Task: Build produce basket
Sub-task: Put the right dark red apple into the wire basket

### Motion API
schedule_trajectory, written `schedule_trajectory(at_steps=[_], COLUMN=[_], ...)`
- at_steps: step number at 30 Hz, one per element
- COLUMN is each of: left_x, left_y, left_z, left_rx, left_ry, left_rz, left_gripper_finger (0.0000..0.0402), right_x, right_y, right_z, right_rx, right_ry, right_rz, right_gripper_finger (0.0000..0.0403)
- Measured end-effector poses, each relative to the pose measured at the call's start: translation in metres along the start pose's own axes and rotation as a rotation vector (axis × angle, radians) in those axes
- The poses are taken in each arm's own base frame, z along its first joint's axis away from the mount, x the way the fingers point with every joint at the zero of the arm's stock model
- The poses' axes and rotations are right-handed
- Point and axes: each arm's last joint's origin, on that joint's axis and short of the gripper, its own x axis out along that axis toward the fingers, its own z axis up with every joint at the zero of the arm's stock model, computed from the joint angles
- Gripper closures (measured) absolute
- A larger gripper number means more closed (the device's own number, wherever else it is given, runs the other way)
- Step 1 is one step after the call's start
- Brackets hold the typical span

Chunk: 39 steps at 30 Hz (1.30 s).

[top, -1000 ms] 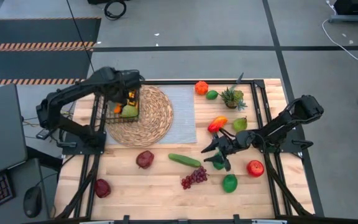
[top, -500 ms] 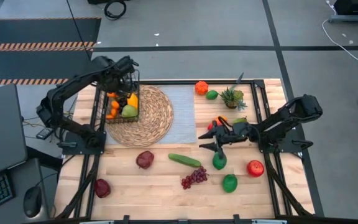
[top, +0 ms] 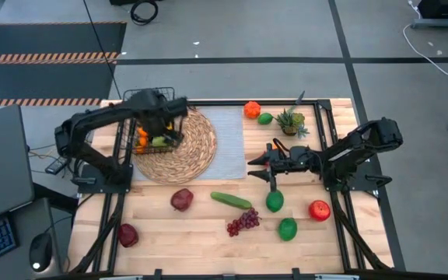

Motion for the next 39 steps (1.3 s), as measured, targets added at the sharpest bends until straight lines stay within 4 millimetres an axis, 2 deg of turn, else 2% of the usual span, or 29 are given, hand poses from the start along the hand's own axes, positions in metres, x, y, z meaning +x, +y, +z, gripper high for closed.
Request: schedule_trajectory(at_steps=[8,19,24,28,35,39], left_x=[0.008,0.034,0.048,0.059,0.075,0.081], left_y=[-0.059,-0.127,-0.144,-0.154,-0.173,-0.169], left_z=[-0.037,-0.089,-0.103,-0.105,-0.101,-0.103], left_rx=[0.06,0.147,0.164,0.169,0.172,0.184], left_ry=[0.024,0.122,0.168,0.196,0.224,0.271], left_rz=[0.025,0.01,0.049,0.038,-0.046,0.035], left_gripper_finger=[0.016,0.0101,0.0071,0.0049,0.0045,0.0045], right_x=[0.0,0.0,0.0,0.0,-0.001,-0.001], right_y=[-0.001,0.004,0.014,0.02,0.023,0.023], right_z=[-0.001,-0.002,-0.004,-0.005,-0.005,-0.005], right_rx=[0.002,0.036,0.036,0.032,0.027,0.034], right_ry=[0.007,0.018,0.028,0.031,0.022,0.023], right_rz=[-0.003,0.044,0.083,0.097,0.095,0.095], right_gripper_finger=[0.0207,0.0207,0.0207,0.0207,0.0207,0.0207])
